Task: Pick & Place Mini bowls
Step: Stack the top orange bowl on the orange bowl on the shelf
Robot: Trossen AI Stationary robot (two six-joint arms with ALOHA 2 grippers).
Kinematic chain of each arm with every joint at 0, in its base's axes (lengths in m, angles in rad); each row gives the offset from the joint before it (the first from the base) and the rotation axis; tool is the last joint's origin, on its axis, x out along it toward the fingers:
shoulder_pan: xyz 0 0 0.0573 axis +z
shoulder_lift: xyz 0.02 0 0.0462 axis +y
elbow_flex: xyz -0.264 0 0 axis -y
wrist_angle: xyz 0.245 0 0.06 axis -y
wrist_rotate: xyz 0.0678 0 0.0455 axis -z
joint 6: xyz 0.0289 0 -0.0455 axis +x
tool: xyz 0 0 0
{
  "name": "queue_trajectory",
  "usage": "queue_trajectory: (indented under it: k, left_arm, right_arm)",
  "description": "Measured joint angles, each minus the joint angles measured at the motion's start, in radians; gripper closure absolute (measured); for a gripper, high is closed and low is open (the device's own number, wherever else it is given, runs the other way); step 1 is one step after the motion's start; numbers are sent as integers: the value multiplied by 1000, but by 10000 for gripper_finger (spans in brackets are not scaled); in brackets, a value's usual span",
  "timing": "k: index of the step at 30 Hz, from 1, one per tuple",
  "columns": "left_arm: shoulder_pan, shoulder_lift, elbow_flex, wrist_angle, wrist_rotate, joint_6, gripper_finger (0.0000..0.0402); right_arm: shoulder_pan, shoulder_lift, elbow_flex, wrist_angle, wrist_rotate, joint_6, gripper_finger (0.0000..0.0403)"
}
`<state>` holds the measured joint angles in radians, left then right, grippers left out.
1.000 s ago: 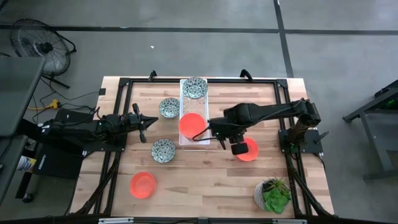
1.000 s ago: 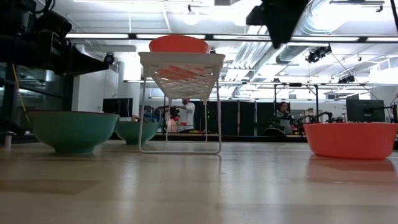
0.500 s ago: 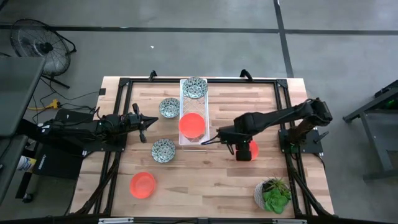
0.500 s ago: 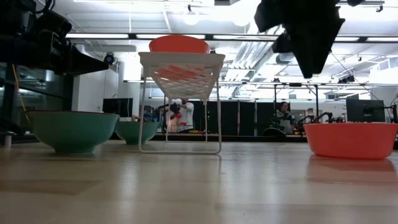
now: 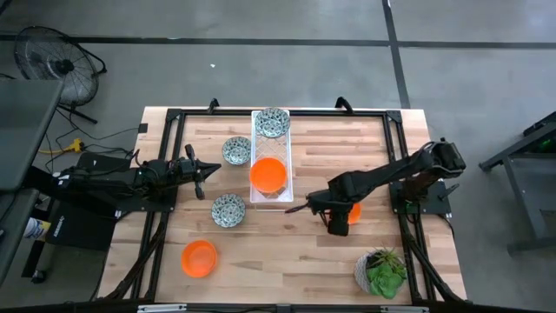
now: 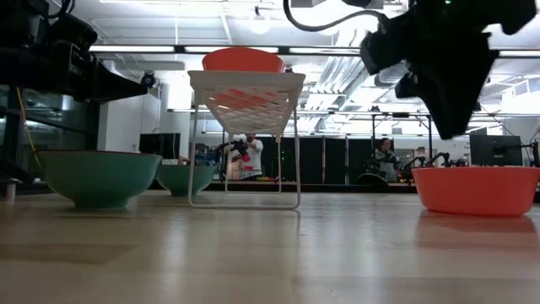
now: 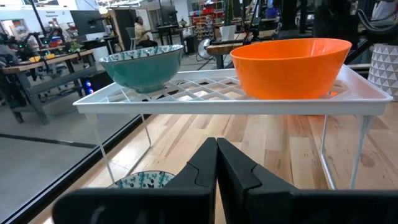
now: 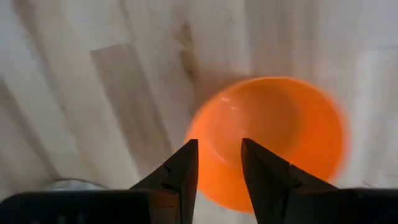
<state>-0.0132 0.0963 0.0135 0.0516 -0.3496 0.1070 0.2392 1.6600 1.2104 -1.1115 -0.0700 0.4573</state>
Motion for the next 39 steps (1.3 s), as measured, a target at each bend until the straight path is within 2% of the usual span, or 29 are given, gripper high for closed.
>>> queue_trajectory:
  k: [4,11,23,39]
  left_arm:
    - [0,0,0,0,0,0,401]
    - [0,0,0,0,0,0,401]
    - [0,0,0,0,0,0,401]
    - [0,0,0,0,0,0,401]
  right_arm:
    - [12,0,-56,81,-41,65,292]
    - [23,0,-82,95,32,194,292]
    - [32,0,-82,100,85,411,292]
    - [32,58,-81,134,82,433,292]
